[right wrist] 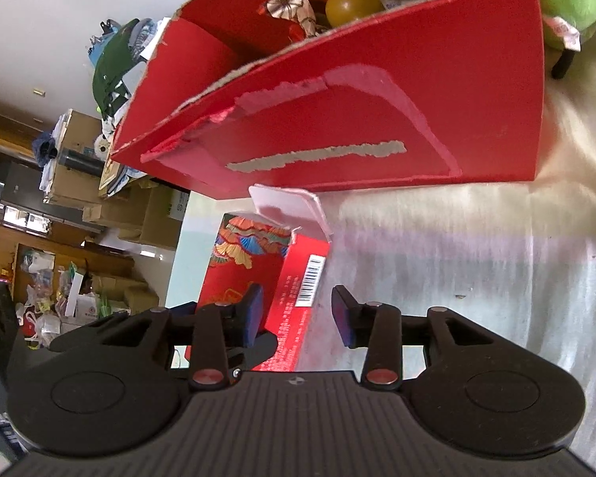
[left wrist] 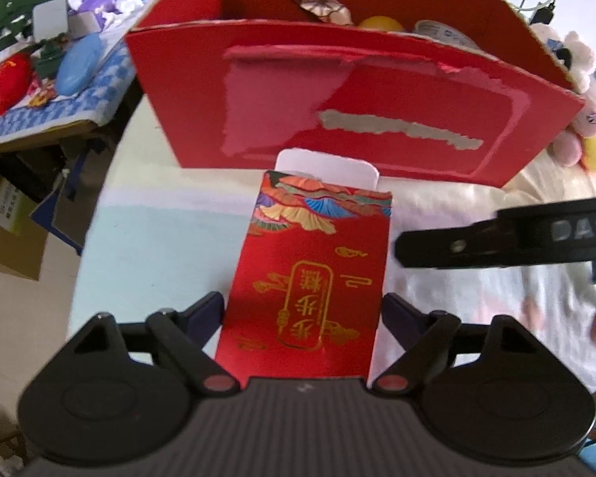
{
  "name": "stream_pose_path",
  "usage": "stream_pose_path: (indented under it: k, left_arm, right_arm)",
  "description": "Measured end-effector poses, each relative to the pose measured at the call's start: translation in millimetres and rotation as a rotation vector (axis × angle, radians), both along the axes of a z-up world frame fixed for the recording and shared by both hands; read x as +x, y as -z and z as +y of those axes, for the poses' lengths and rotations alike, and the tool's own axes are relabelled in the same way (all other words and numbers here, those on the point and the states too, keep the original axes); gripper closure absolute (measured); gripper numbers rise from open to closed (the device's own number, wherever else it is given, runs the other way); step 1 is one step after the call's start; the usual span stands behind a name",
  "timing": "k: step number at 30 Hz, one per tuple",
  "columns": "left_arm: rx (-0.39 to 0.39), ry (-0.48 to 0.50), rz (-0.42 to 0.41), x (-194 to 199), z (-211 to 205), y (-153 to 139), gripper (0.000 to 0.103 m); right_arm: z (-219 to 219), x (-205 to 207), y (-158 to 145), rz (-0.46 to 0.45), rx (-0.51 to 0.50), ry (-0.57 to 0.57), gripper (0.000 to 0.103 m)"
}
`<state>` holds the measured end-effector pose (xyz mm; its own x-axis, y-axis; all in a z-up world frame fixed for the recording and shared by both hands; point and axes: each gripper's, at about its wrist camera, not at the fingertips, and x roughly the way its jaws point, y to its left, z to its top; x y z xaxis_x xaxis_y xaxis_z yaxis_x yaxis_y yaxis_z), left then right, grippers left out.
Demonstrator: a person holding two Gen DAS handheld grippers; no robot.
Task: Organize objects
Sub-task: 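Lower the left gripper to the red gift box and grasp it, then lift the red gift box with the left gripper and carry it over the red box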
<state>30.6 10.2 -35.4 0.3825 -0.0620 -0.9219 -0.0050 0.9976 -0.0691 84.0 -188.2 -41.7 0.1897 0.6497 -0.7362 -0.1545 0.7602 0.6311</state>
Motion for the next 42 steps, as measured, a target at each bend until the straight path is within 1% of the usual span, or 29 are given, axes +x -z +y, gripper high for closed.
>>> stream_pose_path:
  k: [3,7,9,13,18,21,26,34,42]
  left_arm:
    - [-0.055,0.008,0.011,2.4,-3.4,-0.1,0.018]
    - [-0.07,0.049,0.011,2.6,-19.8,-1.5,0.018]
    - [-0.071,0.067,0.011,3.0,-28.6,-1.8,0.019]
    - [-0.028,0.085,0.022,6.6,-41.8,3.0,0.018]
    - [0.015,0.078,0.05,13.4,-47.0,12.0,0.018]
    - [0.021,0.071,0.056,15.8,-47.0,13.8,0.018]
    - [0.024,0.06,0.065,18.1,-46.4,16.5,0.019]
    - [0.048,0.053,0.068,18.7,-52.5,19.6,0.019]
    - [0.07,0.057,0.074,17.7,-57.5,16.4,0.021]
  right_arm:
    - [-2.0,0.9,2.2,0.007,-0.004,0.004,0.06]
    - [-9.4,3.3,4.9,0.015,-0.015,0.024,0.055]
    - [-14.7,3.9,6.3,0.012,-0.028,0.035,0.053]
    - [-22.9,4.2,14.5,0.05,-0.017,0.044,0.05]
    - [-24.0,2.5,15.0,0.042,-0.011,0.027,0.05]
    - [-26.9,3.7,18.7,0.06,0.003,0.032,0.05]
    - [-29.6,4.2,22.4,0.06,0.029,0.021,0.05]
    - [-27.3,3.0,19.6,0.025,0.032,-0.005,0.05]
    - [-35.2,4.8,21.5,0.069,0.068,0.006,0.052]
